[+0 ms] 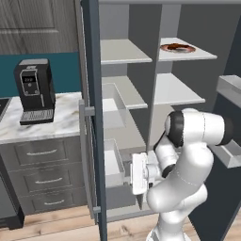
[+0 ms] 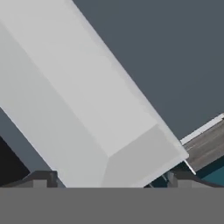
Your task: Retrieve the chicken drumstick from the fridge and place it on the saucepan with marinade on the stove.
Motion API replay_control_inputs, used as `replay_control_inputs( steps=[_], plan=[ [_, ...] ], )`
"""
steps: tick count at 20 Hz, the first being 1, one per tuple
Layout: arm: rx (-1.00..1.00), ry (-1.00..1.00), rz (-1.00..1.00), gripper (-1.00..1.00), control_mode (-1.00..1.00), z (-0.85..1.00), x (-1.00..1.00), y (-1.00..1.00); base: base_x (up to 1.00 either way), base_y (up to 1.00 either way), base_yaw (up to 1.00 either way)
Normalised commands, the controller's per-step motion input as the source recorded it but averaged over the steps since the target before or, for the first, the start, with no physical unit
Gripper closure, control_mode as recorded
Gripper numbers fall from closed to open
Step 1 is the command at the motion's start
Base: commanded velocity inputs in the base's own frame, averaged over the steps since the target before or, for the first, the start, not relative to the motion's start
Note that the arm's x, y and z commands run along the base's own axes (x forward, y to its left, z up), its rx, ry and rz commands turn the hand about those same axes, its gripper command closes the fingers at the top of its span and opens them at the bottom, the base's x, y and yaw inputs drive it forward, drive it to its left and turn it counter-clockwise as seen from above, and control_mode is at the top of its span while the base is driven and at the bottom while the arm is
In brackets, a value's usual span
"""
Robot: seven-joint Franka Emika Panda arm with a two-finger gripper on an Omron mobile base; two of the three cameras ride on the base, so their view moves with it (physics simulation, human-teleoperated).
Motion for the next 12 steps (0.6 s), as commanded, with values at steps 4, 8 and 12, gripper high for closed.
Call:
replay_control_inputs(
  steps=[4,8,12],
  plan=[
    [-0.26,0.0,-0.04,-1.0,-1.0,0.09,0.26,-0.67,0.0,0.0,0.0],
    [-0.37,-0.02,0.0,-1.0,-1.0,0.49,0.48,-1.0,0.0,0.0,0.0],
    [-0.35,-0.39,0.05,-1.0,-1.0,0.41,0.45,-0.77,0.0,0.0,0.0]
  ],
)
